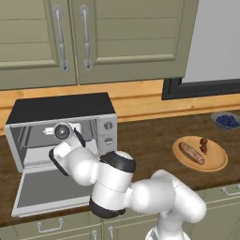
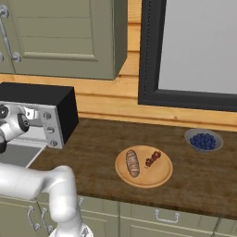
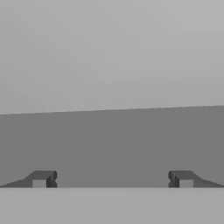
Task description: Pick up the kebab skewer and baguette bread, and place them inside the toaster oven. Close the toaster oven door and start by setting the timer.
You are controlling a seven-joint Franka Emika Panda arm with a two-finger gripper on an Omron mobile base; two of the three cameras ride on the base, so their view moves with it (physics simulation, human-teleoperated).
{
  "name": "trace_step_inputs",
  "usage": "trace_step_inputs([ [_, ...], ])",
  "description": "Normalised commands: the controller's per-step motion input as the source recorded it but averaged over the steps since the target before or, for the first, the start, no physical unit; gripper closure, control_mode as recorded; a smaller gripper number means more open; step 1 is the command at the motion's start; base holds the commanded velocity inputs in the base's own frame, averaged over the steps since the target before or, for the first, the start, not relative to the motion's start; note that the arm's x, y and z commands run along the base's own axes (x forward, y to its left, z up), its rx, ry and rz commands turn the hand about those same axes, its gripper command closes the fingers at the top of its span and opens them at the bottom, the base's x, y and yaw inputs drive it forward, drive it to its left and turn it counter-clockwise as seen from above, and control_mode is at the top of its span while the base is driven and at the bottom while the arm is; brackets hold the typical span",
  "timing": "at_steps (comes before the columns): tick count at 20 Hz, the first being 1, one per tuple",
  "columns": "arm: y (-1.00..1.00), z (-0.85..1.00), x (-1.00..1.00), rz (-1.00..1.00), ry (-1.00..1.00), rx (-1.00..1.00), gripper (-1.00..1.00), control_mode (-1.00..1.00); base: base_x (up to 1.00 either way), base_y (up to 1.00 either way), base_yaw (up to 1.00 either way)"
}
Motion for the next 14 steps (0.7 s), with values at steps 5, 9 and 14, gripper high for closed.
trace_step_inputs([
  [5,0.07,-0.59,-0.11,0.0,0.35,0.0,-1.0,-1.0,0.0,0.0,0.0],
  [9,0.01,-0.96,-0.49,0.0,0.34,0.0,-1.0,-1.0,0.0,0.0,0.0],
  [14,0.16,-1.0,-0.79,0.0,0.29,0.0,-1.0,-1.0,0.0,0.0,0.0],
])
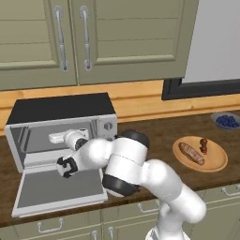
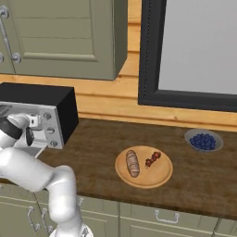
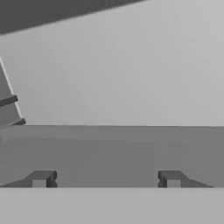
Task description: Pick up the kebab skewer and baguette bread, and place them inside the toaster oven. Close the toaster oven door and start by setting the timer.
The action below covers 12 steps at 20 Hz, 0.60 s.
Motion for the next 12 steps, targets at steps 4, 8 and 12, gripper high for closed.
trace_step_inputs([
  [4,0.45,-0.88,-0.74,-0.04,0.28,0.0,-1.0,-1.0,0.0,0.0,0.0],
  [8,0.58,-0.19,-0.66,-0.1,0.34,0.0,-1.0,-1.0,0.0,0.0,0.0],
  [12,0.51,-0.03,-0.81,-0.14,0.44,-0.06,-1.0,-1.0,0.0,0.0,0.0],
])
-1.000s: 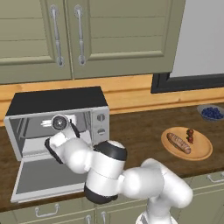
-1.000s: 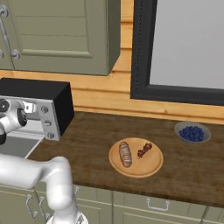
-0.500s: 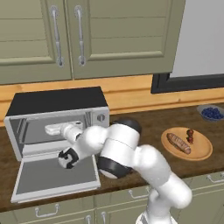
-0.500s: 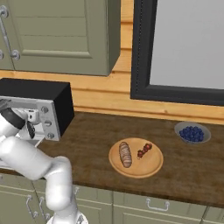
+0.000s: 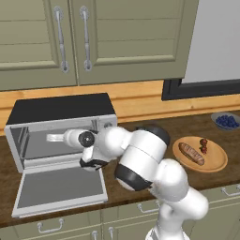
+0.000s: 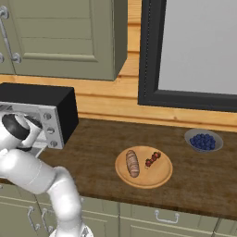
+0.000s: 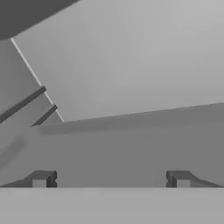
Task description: Pick up the kebab skewer and baguette bread, and place them inside the toaster oven. Close the toaster oven door and start by setting the timer.
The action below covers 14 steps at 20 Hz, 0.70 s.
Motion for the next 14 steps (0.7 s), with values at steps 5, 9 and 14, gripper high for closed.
trace_step_inputs([
  [5,0.38,-0.02,-0.98,-0.16,0.51,-0.16,-1.0,-1.0,0.0,0.0,0.0],
  [9,0.37,-0.2,-0.84,-0.13,0.47,-0.23,-1.0,-1.0,0.0,0.0,0.0],
  [14,0.19,-0.24,-0.67,-0.06,0.31,-0.19,-1.0,-1.0,0.0,0.0,0.0],
])
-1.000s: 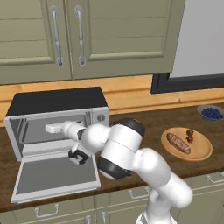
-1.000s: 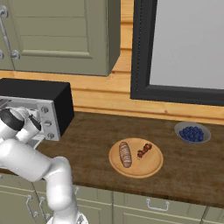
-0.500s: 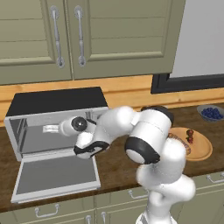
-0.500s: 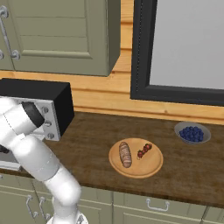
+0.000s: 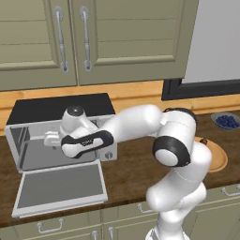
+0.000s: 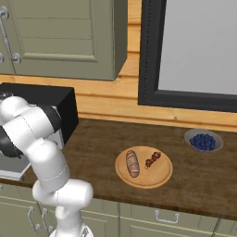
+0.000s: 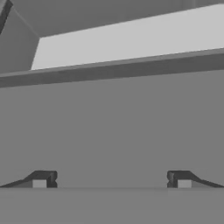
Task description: Pick up the kebab skewer and baguette bread, and place them inside the toaster oven. Close the toaster oven door and start by setting the timer.
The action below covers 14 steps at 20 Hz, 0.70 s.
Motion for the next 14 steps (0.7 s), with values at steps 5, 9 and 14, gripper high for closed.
trace_step_inputs([
  [5,0.09,-0.37,-0.77,-0.01,0.26,-0.18,-1.0,-1.0,0.0,0.0,0.0],
  [9,0.02,-0.02,-0.29,0.0,0.03,-0.08,-1.0,-1.0,0.0,0.0,0.0],
  [14,-0.01,0.19,-0.29,-0.01,0.06,-0.07,-1.0,-1.0,0.0,0.0,0.0],
])
